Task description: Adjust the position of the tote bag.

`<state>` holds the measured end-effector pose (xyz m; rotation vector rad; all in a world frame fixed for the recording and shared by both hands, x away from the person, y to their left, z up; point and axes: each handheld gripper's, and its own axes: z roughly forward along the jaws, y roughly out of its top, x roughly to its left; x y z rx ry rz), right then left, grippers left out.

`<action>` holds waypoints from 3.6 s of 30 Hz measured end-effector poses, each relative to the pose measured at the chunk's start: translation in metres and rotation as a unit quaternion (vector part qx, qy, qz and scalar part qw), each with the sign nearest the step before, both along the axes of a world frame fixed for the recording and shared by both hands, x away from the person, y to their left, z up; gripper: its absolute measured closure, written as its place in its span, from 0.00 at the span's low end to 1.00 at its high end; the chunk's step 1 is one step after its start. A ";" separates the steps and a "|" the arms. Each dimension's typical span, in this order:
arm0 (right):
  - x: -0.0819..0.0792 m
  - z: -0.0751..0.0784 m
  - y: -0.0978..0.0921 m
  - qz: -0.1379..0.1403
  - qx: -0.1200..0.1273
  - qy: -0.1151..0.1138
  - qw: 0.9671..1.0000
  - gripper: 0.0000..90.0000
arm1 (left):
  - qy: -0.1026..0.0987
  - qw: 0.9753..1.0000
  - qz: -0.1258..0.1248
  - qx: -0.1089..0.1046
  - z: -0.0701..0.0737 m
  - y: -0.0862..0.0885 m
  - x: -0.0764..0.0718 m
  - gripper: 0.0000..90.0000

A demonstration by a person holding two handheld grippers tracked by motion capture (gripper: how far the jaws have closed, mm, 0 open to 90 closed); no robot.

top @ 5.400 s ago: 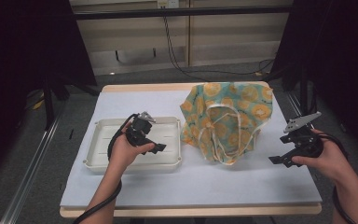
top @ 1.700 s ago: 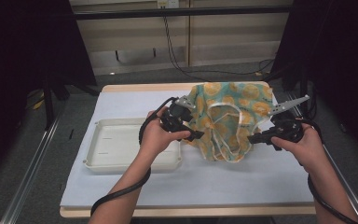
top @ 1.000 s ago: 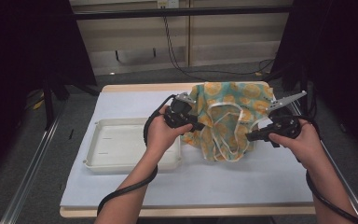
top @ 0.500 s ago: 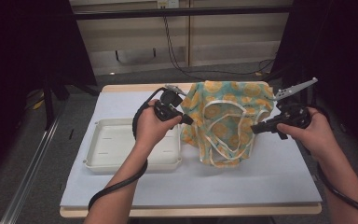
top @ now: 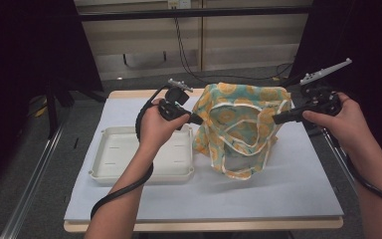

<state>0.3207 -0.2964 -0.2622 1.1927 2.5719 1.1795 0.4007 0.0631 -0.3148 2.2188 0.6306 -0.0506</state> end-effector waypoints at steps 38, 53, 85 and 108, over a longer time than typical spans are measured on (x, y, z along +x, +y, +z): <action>0.035 0.039 0.001 -0.024 -0.066 0.004 0.998 1.00 | 0.026 0.999 0.008 0.018 0.009 -0.001 0.009 1.00; 0.070 0.073 0.003 -0.065 -0.053 -0.027 0.996 1.00 | 0.030 0.999 -0.001 0.028 0.002 -0.003 0.018 1.00; 0.089 0.025 0.004 -0.087 -0.055 0.010 0.995 1.00 | -0.087 0.996 -0.004 -0.032 0.011 -0.026 0.027 0.49; 0.090 0.029 -0.005 -0.090 -0.049 0.010 0.995 1.00 | -0.046 0.993 0.040 -0.101 0.062 -0.018 0.061 1.00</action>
